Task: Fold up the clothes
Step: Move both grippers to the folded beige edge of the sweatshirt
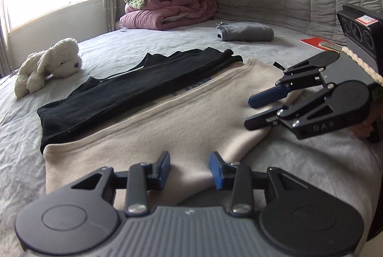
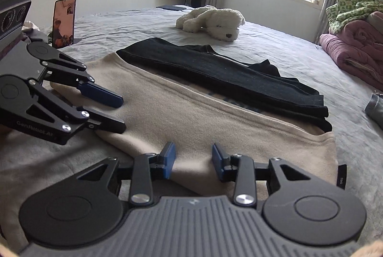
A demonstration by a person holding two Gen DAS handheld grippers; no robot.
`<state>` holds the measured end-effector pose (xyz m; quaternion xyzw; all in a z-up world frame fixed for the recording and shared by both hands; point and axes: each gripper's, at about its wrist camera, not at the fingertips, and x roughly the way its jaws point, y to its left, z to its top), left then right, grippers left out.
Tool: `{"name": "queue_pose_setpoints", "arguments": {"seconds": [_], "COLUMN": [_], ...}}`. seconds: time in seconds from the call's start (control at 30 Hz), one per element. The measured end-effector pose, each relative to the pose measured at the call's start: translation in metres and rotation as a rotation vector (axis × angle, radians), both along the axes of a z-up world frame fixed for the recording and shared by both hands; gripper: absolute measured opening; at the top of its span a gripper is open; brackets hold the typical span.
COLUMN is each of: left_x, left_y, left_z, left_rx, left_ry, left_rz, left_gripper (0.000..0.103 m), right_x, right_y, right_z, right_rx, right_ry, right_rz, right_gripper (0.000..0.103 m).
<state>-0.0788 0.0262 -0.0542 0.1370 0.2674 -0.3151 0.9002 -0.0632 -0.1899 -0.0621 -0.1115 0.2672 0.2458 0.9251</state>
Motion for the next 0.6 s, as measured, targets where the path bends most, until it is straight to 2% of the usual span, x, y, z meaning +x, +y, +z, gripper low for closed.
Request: {"name": "queue_pose_setpoints", "arguments": {"seconds": [0.13,0.23,0.33,0.47,0.53,0.6], "left_x": [-0.005,-0.006,-0.006,-0.001,0.003,0.006], "left_y": [0.024,0.041,0.055,0.062,0.054,0.045], "left_z": [0.002,0.003,0.007,0.019,0.020,0.018], "left_rx": [-0.003,0.010,-0.020,-0.147,-0.155,-0.130], "left_ry": [0.022,0.049,0.083,0.131,0.128,0.111], "left_rz": [-0.035,-0.042,-0.035,-0.027,-0.031,-0.031], "left_gripper": [0.043,0.046,0.046,0.046,0.047,0.047], "right_x": [-0.004,-0.011,-0.018,-0.020,-0.016,-0.010], "right_y": [-0.022,-0.037,-0.051,-0.050,-0.046,-0.040], "right_z": [0.002,0.003,0.004,0.016,0.020,0.020], "right_rx": [0.043,0.034,0.023,0.049,0.076,0.079], "right_ry": [0.024,0.037,0.050,0.044,0.039,0.040], "right_rz": [0.004,0.016,0.029,0.029,0.033,0.029], "right_gripper": [0.041,0.041,0.041,0.041,0.041,0.041]}}
